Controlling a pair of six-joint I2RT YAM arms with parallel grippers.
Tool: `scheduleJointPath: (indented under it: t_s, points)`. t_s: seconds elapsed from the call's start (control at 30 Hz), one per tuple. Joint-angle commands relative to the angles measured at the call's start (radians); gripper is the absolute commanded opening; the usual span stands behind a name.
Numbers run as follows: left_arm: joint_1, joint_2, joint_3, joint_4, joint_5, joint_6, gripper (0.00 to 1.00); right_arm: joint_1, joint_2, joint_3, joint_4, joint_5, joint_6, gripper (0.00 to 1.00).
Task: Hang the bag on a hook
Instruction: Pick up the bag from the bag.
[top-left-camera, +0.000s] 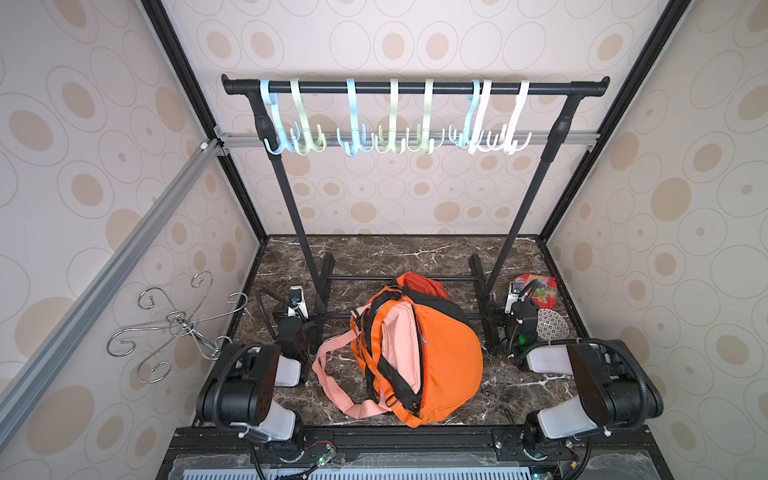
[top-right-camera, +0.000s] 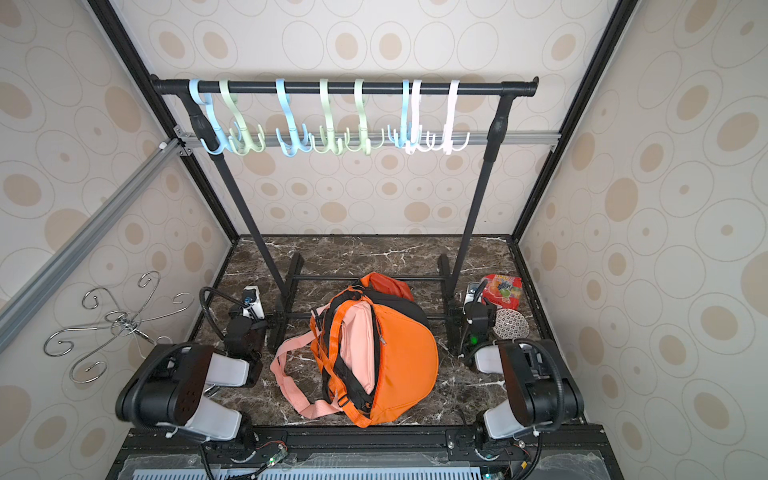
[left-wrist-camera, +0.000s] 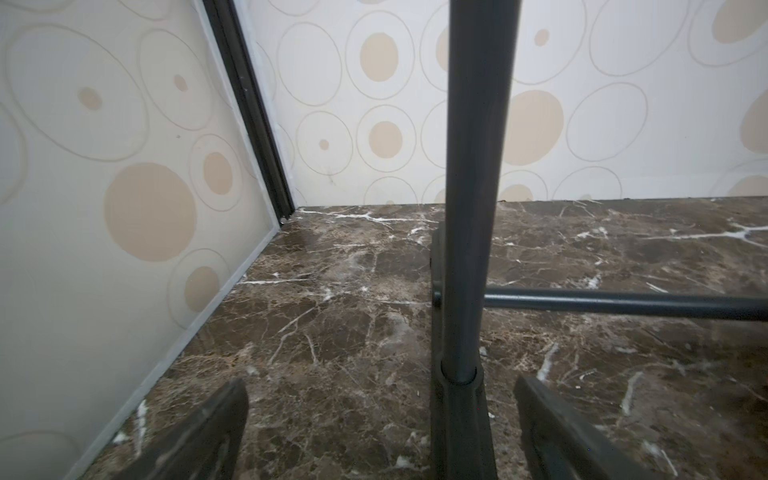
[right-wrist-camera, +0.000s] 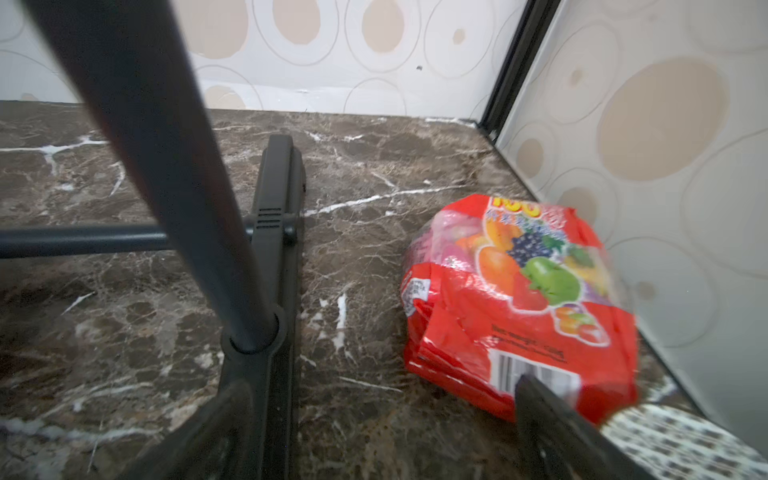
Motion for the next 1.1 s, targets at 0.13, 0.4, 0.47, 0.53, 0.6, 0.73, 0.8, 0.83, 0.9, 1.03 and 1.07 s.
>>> scheduleJointPath:
  t_s: [0.13, 0.4, 0.47, 0.53, 0.6, 0.73, 0.8, 0.83, 0.9, 1.03, 1.07]
  points:
    - [-0.097, -0.331, 0.177, -0.449, -0.135, -0.333, 1.00, 0.063, -0.382, 0.296, -0.642, -0.021, 0.105, 1.00]
    - [-0.259, -0.392, 0.457, -1.040, 0.138, -0.525, 1.00, 0.200, -0.418, 0.510, -1.075, -0.342, 0.387, 1.00]
    - [-0.354, -0.432, 0.461, -1.120, 0.140, -0.568, 1.00, 0.251, -0.404, 0.571, -1.148, -0.348, 0.353, 1.00]
    - [-0.440, -0.462, 0.449, -1.180, 0.134, -0.602, 1.00, 0.289, -0.391, 0.630, -1.214, -0.339, 0.352, 1.00]
    - [-0.505, -0.452, 0.454, -1.241, 0.147, -0.627, 1.00, 0.331, -0.390, 0.655, -1.235, -0.310, 0.343, 0.96]
    - [-0.627, -0.349, 0.520, -1.374, 0.161, -0.638, 1.00, 0.382, -0.395, 0.661, -1.209, -0.277, 0.353, 0.95]
    - [-0.661, -0.316, 0.525, -1.446, 0.147, -0.689, 1.00, 0.390, -0.388, 0.671, -1.206, -0.276, 0.352, 0.94]
    - [-0.664, -0.319, 0.504, -1.469, 0.134, -0.736, 1.00, 0.395, -0.381, 0.683, -1.219, -0.271, 0.349, 0.94]
    - [-0.668, -0.352, 0.437, -1.463, 0.138, -0.802, 1.00, 0.404, -0.376, 0.695, -1.236, -0.254, 0.340, 0.94]
    - [-0.689, -0.353, 0.369, -1.476, 0.181, -0.852, 1.00, 0.411, -0.379, 0.665, -1.207, -0.247, 0.348, 0.93]
    - [-0.703, -0.348, 0.369, -1.487, 0.176, -0.857, 1.00, 0.412, -0.377, 0.658, -1.200, -0.250, 0.353, 0.93]
